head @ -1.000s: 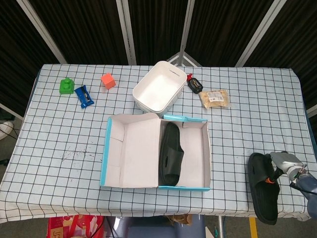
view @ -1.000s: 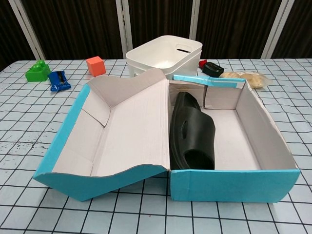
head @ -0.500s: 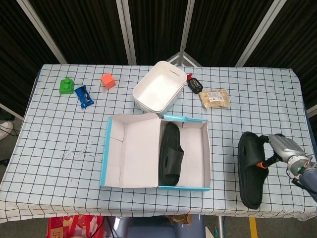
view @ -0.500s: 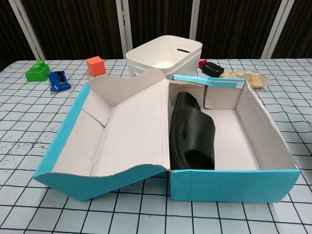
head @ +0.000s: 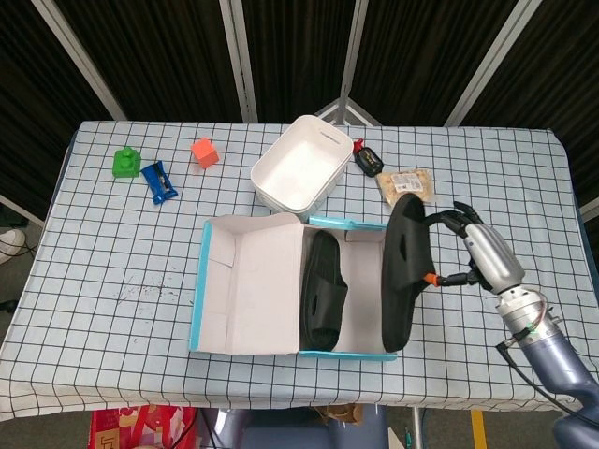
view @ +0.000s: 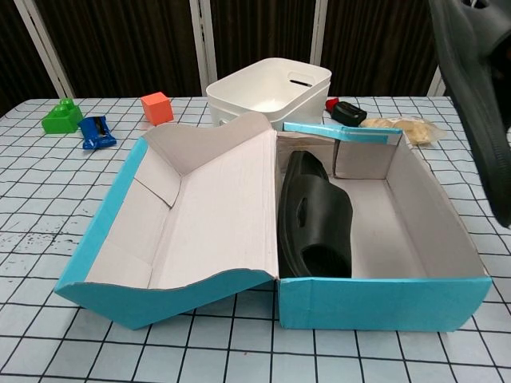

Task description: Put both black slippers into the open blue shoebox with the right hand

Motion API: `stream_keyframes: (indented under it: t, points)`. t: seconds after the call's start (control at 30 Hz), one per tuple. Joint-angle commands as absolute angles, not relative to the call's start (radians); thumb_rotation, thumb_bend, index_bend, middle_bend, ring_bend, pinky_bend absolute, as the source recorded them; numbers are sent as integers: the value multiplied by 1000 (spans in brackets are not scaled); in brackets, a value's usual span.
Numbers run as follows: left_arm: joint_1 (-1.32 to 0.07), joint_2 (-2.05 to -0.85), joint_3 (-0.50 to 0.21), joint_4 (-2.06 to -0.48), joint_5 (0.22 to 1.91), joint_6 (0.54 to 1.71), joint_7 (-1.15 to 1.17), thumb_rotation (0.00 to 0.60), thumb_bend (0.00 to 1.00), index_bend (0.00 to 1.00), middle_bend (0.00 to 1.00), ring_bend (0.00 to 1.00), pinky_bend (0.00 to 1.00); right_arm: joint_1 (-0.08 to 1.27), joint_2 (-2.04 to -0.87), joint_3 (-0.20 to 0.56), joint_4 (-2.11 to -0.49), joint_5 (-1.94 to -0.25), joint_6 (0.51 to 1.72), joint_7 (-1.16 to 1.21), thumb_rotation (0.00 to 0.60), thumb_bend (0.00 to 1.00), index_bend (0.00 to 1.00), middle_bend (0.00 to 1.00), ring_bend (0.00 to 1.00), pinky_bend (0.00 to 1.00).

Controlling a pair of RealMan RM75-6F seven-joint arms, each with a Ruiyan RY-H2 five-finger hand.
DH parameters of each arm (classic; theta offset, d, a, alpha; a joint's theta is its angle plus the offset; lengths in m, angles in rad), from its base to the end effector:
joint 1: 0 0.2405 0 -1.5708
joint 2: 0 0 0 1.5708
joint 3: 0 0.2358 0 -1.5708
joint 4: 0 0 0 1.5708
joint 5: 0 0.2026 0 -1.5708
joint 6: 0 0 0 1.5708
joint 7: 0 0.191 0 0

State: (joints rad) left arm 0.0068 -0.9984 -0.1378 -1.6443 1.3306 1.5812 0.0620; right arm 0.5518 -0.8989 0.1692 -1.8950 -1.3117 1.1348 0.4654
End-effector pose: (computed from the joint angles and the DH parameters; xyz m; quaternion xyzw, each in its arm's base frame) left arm -0.3207 0.2095 0.2368 -0.5131 -0.3451 -0.3414 0.7078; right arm -0.1464 -0.3397 0.1613 0.5792 -0.5129 0.5337 0.3415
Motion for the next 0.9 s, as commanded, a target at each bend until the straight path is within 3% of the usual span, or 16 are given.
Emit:
stream_keyframes:
  t: [0.03,0.4,0.9]
  points:
    - [6,-996,-137,-1643,1331,1577,58,600,370,30,0,0,30,539,-1044,223,-1838,-1383,1232,442,600,389,585,441,215,27]
    - [8,-990,-140,-1638,1326,1577,39,600,370,30,0,0,30,583,-1248,224,-1687,-1404,1234,363,600,389,597,441,215,27]
    - [3,-996,-140,-1639,1321,1571,56,600,370,30,0,0,30,572,-1381,154,-1465,-1464,1211,424,600,388,614,441,215,27]
